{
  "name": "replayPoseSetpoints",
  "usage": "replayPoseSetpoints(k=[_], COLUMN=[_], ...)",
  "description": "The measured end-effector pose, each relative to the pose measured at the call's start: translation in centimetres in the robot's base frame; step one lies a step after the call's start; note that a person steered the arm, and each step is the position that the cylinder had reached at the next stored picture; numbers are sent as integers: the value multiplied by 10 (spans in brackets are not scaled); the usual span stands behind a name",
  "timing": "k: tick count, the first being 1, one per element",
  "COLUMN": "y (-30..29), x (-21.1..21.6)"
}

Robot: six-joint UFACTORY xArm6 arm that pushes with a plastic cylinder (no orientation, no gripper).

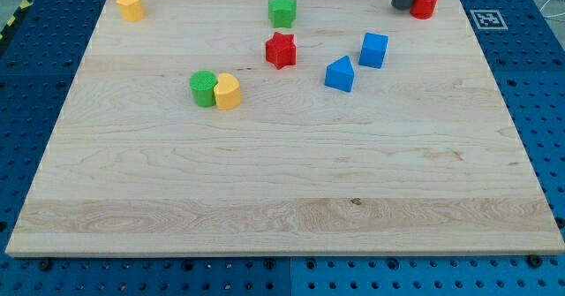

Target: Touch the right side of red circle

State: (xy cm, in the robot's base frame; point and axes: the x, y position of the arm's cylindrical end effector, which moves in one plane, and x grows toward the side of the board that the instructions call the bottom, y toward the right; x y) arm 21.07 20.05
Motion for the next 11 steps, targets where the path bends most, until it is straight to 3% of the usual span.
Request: replayPoseSetpoints(k=[1,3,7,9,11], y=[20,6,27,72,78], x=[-2,7,59,57,45])
